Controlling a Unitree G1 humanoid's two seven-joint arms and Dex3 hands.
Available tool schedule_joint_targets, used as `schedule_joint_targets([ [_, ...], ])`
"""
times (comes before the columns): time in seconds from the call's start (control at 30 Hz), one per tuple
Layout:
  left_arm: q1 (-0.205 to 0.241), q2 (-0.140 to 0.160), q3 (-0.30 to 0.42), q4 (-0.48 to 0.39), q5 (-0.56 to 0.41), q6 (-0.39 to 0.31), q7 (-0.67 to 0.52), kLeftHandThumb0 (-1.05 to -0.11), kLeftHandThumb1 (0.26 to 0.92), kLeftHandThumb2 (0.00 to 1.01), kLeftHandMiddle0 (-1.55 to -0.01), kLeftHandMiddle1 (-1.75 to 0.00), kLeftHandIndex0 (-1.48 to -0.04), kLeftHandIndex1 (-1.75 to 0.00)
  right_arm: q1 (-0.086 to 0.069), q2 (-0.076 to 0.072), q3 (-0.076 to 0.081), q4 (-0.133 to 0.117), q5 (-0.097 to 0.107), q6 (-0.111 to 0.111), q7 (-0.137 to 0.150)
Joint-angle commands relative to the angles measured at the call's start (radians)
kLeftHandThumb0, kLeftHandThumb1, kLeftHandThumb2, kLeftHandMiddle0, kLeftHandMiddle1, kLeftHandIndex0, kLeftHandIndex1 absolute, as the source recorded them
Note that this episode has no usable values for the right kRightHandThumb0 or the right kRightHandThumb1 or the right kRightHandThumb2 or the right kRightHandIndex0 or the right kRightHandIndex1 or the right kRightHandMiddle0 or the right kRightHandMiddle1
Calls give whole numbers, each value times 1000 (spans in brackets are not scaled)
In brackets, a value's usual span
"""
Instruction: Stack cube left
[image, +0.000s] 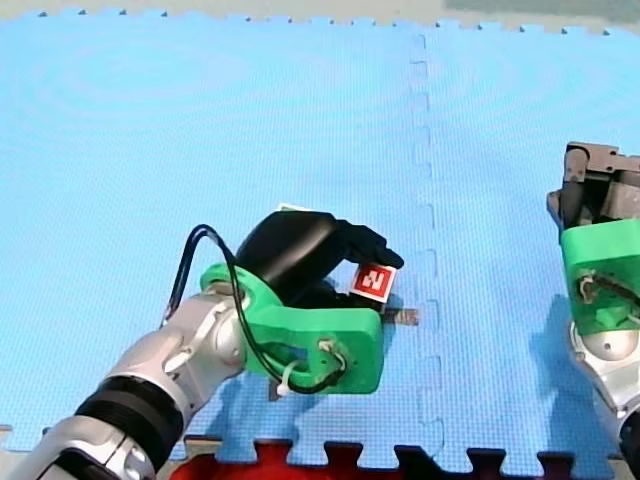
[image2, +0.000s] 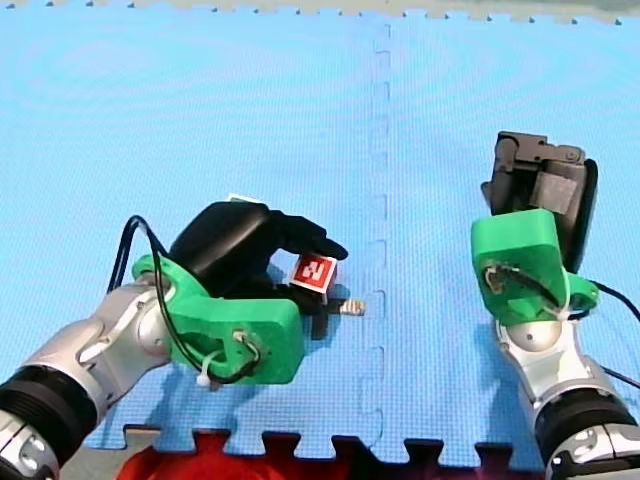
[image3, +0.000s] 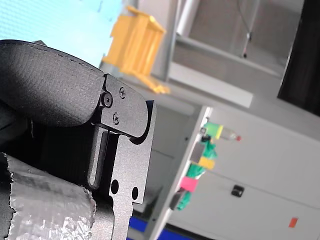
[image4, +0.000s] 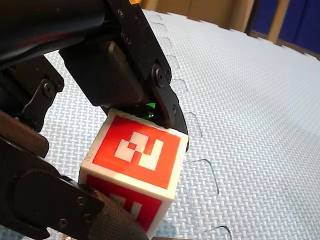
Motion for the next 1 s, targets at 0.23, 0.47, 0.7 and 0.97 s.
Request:
schedule_joint_targets([
  [0.23,-11,23,0,-9,-9,-8,-75,-552,748,0,-840,-1618,-935,0,-16,1,3,-8,-4,-1,-10],
  [0.47,-8,37,7,-93,-29,78,-228,-860,733,4,-782,-100,-643,0,-17,-6,14,-11,-20,-2,-26],
  [0.7,28,53,16,-255,-52,217,-378,-926,732,0,-878,-62,-442,1,-19,-5,17,-14,-22,-4,-32],
  [0.97,43,70,17,-299,-59,232,-416,-984,739,4,-1136,-165,-321,-2,-21,0,26,-17,-31,2,-46],
])
